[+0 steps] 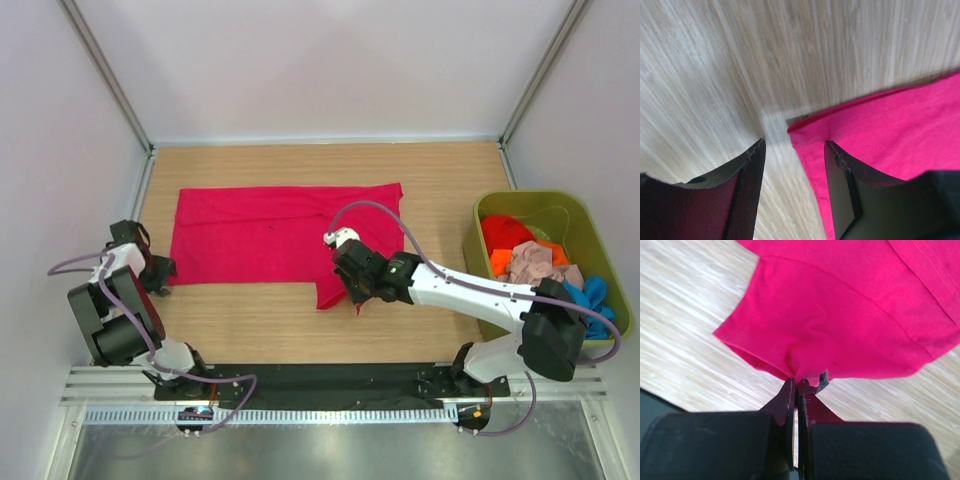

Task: Fold and stack the t-shirts
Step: Fold the tshirt

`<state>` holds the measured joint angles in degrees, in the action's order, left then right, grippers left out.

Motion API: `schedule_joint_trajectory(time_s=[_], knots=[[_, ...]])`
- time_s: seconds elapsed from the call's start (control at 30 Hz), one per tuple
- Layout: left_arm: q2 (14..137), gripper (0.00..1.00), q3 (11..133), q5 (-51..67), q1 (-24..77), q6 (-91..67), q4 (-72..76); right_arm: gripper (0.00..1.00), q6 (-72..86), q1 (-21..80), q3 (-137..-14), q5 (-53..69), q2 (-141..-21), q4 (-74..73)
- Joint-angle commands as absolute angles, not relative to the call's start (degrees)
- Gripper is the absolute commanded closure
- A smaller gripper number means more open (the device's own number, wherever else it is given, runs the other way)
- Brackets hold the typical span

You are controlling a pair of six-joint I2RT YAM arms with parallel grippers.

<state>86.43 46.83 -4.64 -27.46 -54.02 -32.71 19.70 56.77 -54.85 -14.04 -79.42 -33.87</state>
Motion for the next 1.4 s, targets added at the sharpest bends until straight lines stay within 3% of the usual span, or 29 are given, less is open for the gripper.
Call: schedule_joint_trajectory(time_s=[0.0,0.23,0.5,0.97,1.37], knots=[[86.84,0.48,45.44,-6.77,-27.77,-57.04,-27.95,0.99,15.82,56.69,-58.18,-10.11,-77.17,-31.38],[89.03,0.60,44.38,-6.77,-27.77,-57.39,-25.40,0.99,14.06,55.90,-57.83,-8.70,-76.99,-31.29],[90.79,1.00,47.19,-3.17,-27.77,-56.25,-24.17,0.99,13.89,53.70,-60.90,-12.65,-76.82,-34.45],[87.80,1.00,54.04,-5.27,-26.46,-60.03,-30.41,0.99,6.78,44.92,-73.38,-20.13,-80.67,-37.97],[98.34,1.00,67.05,-6.15,-23.12,-63.45,-35.33,0.99,-5.79,38.94,-82.26,-20.83,-89.90,-31.91]])
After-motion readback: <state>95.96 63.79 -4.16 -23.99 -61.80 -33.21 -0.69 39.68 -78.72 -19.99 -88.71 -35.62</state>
